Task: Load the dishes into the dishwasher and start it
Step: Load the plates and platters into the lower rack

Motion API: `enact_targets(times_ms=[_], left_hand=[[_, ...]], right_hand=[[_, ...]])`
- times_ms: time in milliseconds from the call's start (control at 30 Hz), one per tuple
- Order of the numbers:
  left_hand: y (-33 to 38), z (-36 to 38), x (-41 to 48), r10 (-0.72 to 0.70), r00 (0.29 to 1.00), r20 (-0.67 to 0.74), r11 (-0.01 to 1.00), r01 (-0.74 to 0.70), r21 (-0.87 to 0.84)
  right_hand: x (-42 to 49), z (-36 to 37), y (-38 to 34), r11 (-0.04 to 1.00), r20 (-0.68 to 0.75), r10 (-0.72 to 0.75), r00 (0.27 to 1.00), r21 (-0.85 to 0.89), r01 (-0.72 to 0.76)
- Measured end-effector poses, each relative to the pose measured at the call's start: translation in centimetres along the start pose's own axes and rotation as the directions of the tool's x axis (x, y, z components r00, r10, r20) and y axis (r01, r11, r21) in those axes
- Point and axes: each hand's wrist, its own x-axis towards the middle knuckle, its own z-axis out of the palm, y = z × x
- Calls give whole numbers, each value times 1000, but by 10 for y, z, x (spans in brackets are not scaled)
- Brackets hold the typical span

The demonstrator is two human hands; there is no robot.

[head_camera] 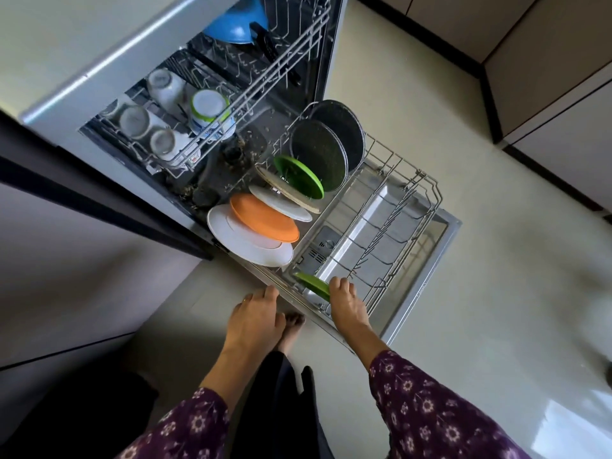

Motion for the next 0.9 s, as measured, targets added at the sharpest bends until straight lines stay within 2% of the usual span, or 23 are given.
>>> enact_targets(times_ms=[200, 400, 600, 767, 900], left_hand=[[3, -3, 9, 28, 1000, 3, 999, -28, 18], [2, -10, 18, 46, 999, -12, 998, -45, 41], [4, -14, 29, 55, 998, -38, 998, -53, 44], [9, -18, 36, 55, 997, -45, 997, -53, 55], [12, -22, 37, 75, 995, -59, 996, -71, 62]], right_hand=[[-10, 3, -1, 1000, -34, -13, 999, -6, 13], [-3, 6, 0, 999, 8, 28, 1000, 26, -28], [2, 19, -4, 999, 19, -32, 999, 0, 32], [0, 25, -6, 998, 146, -66, 987, 6, 66], [11, 33, -5, 998, 244, 33, 969, 50, -46]])
